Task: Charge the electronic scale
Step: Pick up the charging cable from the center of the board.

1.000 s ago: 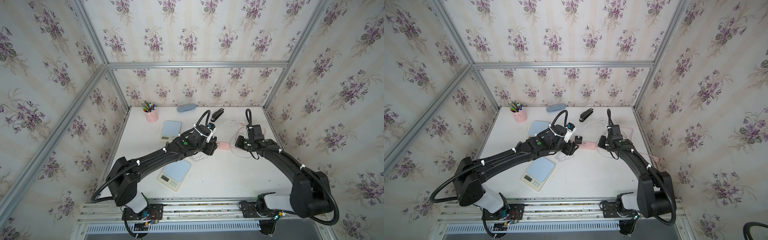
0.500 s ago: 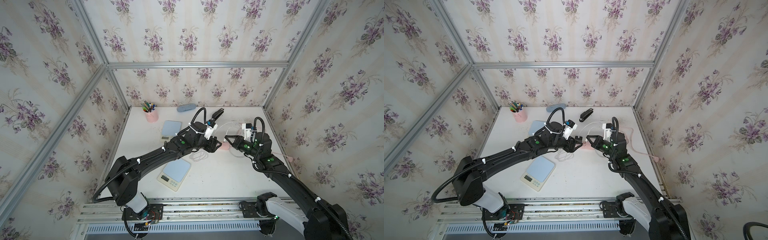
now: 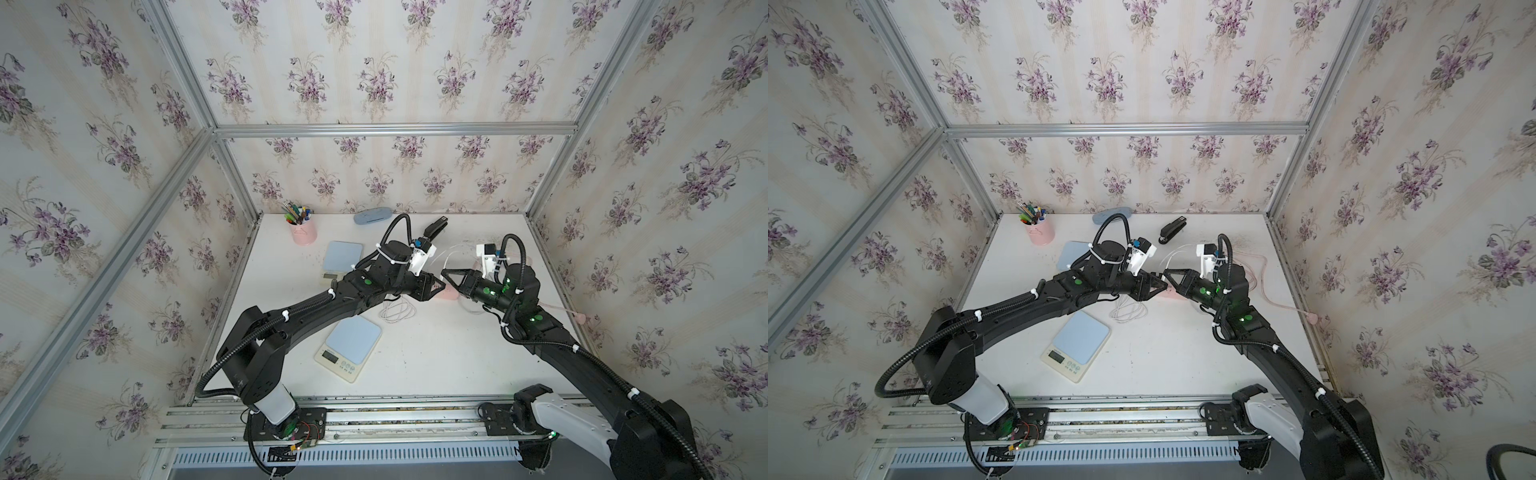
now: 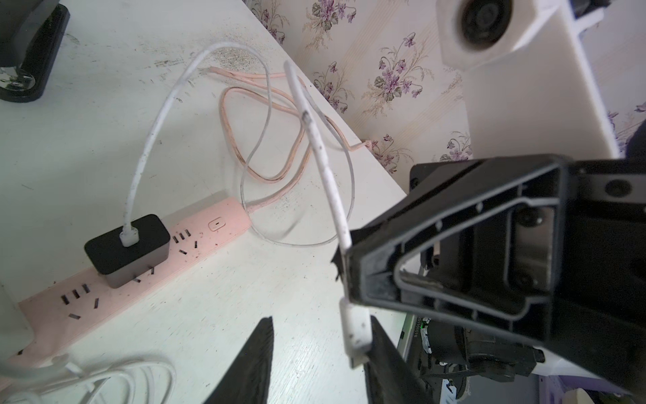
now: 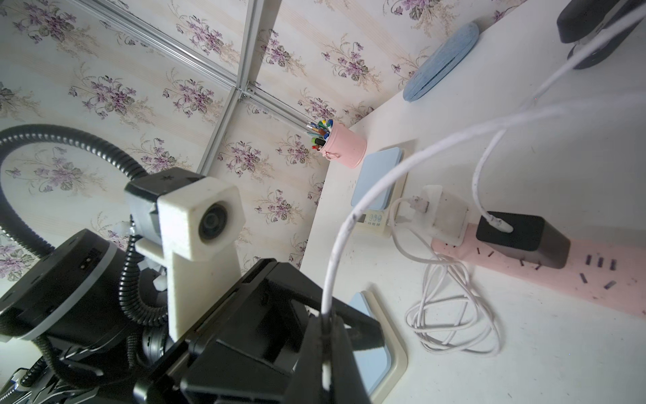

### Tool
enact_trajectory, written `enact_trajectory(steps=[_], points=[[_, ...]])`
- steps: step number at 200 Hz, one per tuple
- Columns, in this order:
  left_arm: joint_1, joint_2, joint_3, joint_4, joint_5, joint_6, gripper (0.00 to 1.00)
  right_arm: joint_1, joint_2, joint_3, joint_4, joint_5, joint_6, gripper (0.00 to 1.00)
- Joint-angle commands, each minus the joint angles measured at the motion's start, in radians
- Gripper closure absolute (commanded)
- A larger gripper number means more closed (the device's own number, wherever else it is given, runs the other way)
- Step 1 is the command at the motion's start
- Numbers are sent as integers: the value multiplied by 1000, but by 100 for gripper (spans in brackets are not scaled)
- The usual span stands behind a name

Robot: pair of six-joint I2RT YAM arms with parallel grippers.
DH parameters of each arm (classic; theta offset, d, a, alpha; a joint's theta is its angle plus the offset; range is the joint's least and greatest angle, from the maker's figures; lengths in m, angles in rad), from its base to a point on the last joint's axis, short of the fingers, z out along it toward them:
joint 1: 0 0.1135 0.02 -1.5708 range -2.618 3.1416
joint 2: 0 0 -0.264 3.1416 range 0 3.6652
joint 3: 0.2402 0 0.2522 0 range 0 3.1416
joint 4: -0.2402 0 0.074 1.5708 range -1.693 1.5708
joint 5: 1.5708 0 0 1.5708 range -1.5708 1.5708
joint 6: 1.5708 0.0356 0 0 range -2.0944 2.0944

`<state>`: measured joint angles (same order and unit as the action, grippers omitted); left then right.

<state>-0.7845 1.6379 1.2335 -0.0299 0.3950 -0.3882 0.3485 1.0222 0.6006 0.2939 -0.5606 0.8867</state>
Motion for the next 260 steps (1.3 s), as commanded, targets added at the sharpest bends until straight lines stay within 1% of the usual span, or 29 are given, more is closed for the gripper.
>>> enact_trajectory(steps=[1, 18, 26, 78, 85, 97, 100, 106, 121, 134, 137, 149, 157, 167, 180, 183, 199, 201, 206, 233, 247, 260], points=[[8, 1, 9, 40, 13, -11, 63, 3, 1, 7, 36, -4, 5, 100], [13, 0, 6, 45, 14, -10, 66, 3, 4, 8, 33, -6, 0, 100], [14, -1, 6, 47, 15, -8, 70, 3, 7, 8, 31, -11, -3, 100], [27, -8, 5, 55, 33, 20, 97, 4, 22, 14, 17, -38, -32, 100], [32, -11, 2, 53, 37, 25, 99, 4, 23, 19, 5, -38, -47, 100], [46, -19, 0, 33, 39, 43, 100, 4, 21, 37, -40, -30, -89, 100], [48, -23, 1, 26, 38, 51, 100, 4, 21, 44, -60, -24, -103, 98], [58, -31, -2, 12, 40, 65, 100, 4, 20, 63, -102, -8, -135, 89], [93, -67, -13, -37, 41, 114, 100, 4, 7, 130, -238, 53, -252, 65], [136, -105, -14, -121, 39, 184, 100, 4, -14, 182, -324, 102, -365, 52], [146, -114, -13, -144, 40, 203, 100, 4, -21, 192, -337, 110, -393, 45], [178, -150, 7, -264, 23, 309, 100, 4, -48, 213, -358, 116, -493, 30], [195, -173, 24, -352, 4, 393, 99, 7, -66, 216, -348, 116, -566, 25], [205, -199, 46, -455, -25, 498, 99, 19, -87, 220, -345, 149, -654, 24], [225, -213, 62, -563, -41, 611, 99, 65, -99, 241, -356, 256, -767, 24], [229, -244, 64, -581, -37, 631, 98, 79, -97, 246, -358, 286, -795, 24], [265, -271, 75, -675, 24, 717, 98, 174, -66, 290, -372, 419, -947, 24], [270, -273, 76, -684, 34, 724, 98, 180, -57, 298, -374, 434, -967, 24], [281, -277, 81, -707, 64, 741, 98, 247, -39, 314, -382, 470, -1019, 24], [325, -265, 122, -812, 206, 780, 98, 443, 45, 352, -390, 623, -1359, 21], [339, -249, 144, -859, 262, 793, 99, 517, 64, 337, -366, 634, -1543, 21], [348, -236, 158, -894, 288, 802, 99, 553, 77, 321, -324, 634, -1690, 21]])
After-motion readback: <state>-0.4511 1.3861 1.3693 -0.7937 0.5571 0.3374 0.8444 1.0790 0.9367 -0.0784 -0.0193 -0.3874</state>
